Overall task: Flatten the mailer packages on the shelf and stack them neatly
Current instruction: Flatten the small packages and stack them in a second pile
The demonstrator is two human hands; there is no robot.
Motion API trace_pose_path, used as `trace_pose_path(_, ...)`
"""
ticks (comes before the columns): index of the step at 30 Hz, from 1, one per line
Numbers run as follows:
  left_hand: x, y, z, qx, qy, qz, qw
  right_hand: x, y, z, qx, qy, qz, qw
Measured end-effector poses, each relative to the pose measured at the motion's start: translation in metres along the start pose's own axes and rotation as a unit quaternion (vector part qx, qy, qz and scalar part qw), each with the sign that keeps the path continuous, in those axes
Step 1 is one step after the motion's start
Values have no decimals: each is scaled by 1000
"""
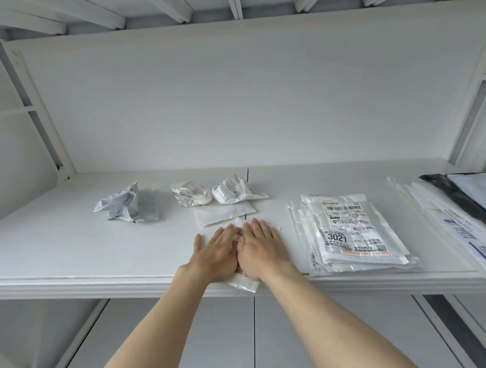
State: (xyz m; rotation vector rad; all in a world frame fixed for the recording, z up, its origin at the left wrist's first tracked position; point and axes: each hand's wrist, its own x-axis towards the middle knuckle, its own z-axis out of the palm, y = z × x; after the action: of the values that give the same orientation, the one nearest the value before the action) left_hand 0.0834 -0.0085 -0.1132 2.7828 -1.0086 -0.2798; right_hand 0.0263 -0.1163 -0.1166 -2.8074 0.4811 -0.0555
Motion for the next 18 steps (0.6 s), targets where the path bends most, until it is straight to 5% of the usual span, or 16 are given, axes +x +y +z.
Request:
trace_pose_path(7,-12,22,-7,113,79,-32,990,-43,3,-42,15,-9,-81,997)
trace_pose_path(11,-14,26,-21,-102,85,-41,990,-63,33,-93,68,98,-114,986)
trace_pose_path(14,-20,36,-41,-322,103,-34,940,-70,73,-122,26,204,-30,978)
trace_pose_path(18,-23,58,-66,-432,178,-13,884,-82,118,-126,12,109,135,985)
